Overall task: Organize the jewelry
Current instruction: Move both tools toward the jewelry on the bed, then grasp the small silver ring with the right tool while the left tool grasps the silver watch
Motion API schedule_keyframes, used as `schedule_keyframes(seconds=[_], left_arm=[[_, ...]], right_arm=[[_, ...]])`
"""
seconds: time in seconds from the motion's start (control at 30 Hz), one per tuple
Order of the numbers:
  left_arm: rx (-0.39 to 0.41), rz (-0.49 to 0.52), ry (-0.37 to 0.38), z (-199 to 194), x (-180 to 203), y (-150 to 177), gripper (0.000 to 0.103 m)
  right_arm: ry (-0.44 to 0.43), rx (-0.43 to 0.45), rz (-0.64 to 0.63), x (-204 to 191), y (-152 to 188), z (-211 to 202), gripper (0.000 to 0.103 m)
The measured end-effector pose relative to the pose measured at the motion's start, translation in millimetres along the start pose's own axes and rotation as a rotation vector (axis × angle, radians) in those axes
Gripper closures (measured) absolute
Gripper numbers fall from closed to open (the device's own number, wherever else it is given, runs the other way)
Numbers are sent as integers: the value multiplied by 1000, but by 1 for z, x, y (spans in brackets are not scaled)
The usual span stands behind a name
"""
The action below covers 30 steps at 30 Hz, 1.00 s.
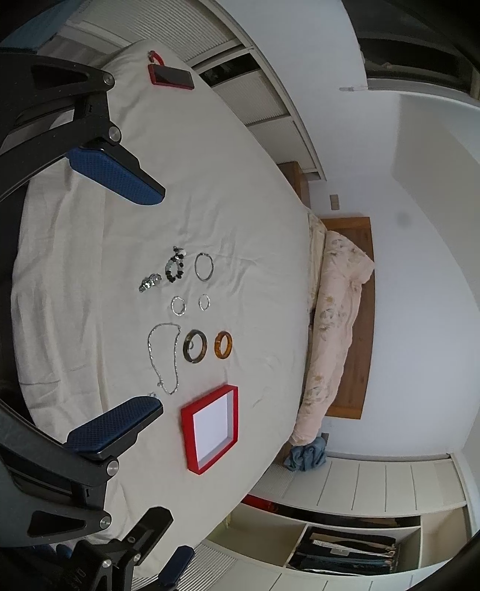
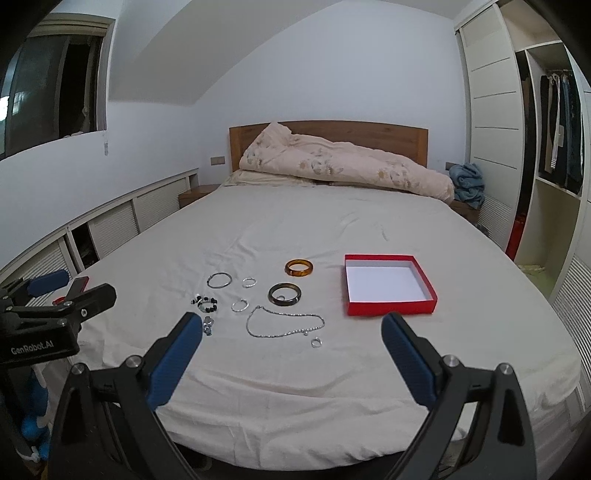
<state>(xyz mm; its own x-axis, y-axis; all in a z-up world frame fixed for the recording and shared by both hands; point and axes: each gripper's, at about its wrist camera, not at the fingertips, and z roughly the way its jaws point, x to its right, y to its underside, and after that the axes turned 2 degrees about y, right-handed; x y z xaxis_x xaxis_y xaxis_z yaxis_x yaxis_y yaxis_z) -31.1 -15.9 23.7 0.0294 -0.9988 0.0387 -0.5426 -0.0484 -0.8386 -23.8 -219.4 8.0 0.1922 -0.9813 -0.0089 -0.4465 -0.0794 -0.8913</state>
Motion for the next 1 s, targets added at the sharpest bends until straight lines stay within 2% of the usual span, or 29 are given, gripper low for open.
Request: schedule_keyframes(seconds=[0.37, 0.6, 0.8, 0.87, 1.0], left_arm=[[-32, -29, -44, 23, -12, 9, 0], [-94, -87, -97, 68, -37, 21, 1], [-174, -104, -126, 114, -47, 30, 10], [-207, -106, -130, 130, -49, 34, 13], [-273, -109, -107, 164, -51, 40, 16]], right_arm=[[12, -40, 31, 13, 8, 17, 5], [-48, -150, 57, 27, 24, 68, 6], [-93, -242, 69, 35, 36, 121, 9], [-107, -279, 71, 36, 40, 140, 13], [-132, -354, 81, 41, 49, 178, 36]])
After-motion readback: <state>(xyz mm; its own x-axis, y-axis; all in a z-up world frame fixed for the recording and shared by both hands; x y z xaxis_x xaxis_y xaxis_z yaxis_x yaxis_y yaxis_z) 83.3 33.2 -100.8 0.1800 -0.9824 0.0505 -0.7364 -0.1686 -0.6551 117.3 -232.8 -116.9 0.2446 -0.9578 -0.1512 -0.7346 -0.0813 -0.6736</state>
